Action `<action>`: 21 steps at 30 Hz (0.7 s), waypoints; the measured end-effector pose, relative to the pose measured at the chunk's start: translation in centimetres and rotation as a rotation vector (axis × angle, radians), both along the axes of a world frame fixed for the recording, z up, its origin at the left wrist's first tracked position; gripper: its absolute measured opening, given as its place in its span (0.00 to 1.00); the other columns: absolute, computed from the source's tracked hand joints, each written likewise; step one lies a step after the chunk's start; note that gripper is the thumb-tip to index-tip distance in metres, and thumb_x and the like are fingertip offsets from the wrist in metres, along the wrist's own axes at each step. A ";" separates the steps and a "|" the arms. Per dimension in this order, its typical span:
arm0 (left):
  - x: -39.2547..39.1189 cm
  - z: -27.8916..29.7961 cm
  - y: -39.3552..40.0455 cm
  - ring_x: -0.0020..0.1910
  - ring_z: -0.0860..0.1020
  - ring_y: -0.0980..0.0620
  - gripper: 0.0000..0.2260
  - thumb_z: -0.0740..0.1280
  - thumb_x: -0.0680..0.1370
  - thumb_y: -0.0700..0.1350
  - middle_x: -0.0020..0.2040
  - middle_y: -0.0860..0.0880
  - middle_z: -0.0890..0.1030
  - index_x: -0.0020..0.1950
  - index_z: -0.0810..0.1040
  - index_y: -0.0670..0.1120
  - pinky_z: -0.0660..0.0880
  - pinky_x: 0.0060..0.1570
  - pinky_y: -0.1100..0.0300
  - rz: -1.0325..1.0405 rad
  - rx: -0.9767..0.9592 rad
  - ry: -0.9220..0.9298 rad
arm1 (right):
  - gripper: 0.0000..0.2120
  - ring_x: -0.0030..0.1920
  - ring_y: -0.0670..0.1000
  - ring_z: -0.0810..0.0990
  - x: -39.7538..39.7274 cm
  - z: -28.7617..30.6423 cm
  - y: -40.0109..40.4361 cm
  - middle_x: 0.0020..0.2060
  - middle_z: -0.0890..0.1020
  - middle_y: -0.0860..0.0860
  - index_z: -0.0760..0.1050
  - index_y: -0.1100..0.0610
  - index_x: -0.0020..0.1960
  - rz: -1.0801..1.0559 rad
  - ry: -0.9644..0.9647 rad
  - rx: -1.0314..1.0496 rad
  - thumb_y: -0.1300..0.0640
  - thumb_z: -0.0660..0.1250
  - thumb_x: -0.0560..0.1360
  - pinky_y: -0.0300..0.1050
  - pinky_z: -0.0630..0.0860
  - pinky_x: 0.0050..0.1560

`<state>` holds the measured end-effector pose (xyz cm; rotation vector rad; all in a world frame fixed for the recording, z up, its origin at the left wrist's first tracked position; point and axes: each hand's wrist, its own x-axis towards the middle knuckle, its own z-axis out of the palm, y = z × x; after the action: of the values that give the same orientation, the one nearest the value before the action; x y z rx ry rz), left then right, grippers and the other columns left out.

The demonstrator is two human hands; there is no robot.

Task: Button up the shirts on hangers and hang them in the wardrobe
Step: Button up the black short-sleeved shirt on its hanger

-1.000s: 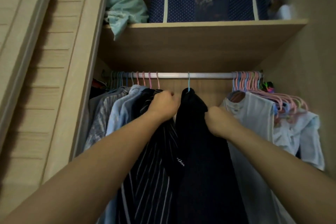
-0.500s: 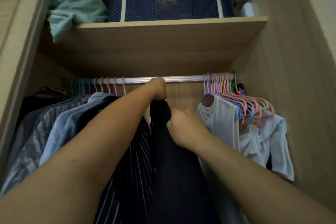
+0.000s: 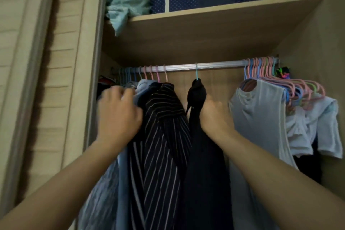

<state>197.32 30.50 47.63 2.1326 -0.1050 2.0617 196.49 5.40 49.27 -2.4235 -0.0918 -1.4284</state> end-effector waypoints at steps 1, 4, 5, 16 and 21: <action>-1.0 -1.7 2.9 0.65 0.69 0.34 0.22 0.66 0.74 0.47 0.65 0.36 0.71 0.67 0.73 0.43 0.69 0.61 0.39 0.019 -0.138 -0.023 | 0.15 0.49 0.63 0.79 0.0 -0.4 0.2 0.49 0.79 0.61 0.67 0.61 0.68 -0.009 0.003 0.003 0.59 0.57 0.82 0.52 0.71 0.43; -2.1 -6.5 10.5 0.76 0.58 0.32 0.29 0.60 0.81 0.54 0.78 0.34 0.58 0.80 0.60 0.46 0.55 0.73 0.36 -0.100 -0.590 0.126 | 0.29 0.44 0.61 0.76 -0.5 -2.0 1.0 0.46 0.76 0.58 0.52 0.55 0.80 -0.047 0.031 0.010 0.59 0.57 0.82 0.53 0.70 0.42; -1.7 -7.9 12.1 0.76 0.58 0.31 0.29 0.58 0.82 0.57 0.78 0.34 0.58 0.80 0.59 0.46 0.55 0.73 0.36 -0.173 -0.704 0.265 | 0.33 0.46 0.61 0.77 -0.7 -2.6 1.2 0.50 0.76 0.59 0.46 0.51 0.82 -0.047 0.048 0.011 0.58 0.57 0.82 0.53 0.70 0.42; -2.6 -12.2 8.1 0.67 0.64 0.30 0.25 0.62 0.82 0.47 0.68 0.27 0.67 0.74 0.64 0.34 0.57 0.70 0.43 -0.289 -0.780 0.539 | 0.39 0.38 0.51 0.72 -1.4 -9.8 0.1 0.78 0.57 0.55 0.36 0.48 0.82 -0.021 0.149 -0.255 0.52 0.60 0.83 0.47 0.73 0.37; -3.9 -12.9 4.3 0.67 0.64 0.32 0.26 0.64 0.81 0.46 0.68 0.32 0.66 0.75 0.62 0.37 0.58 0.70 0.44 -0.365 -0.640 0.639 | 0.31 0.44 0.49 0.72 -1.8 -9.7 0.0 0.78 0.58 0.53 0.47 0.52 0.83 0.093 0.155 -0.235 0.51 0.58 0.85 0.45 0.72 0.43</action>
<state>193.40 34.76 34.73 2.0272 0.2066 0.9674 194.64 5.40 39.55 -2.6699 -0.3497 -1.2453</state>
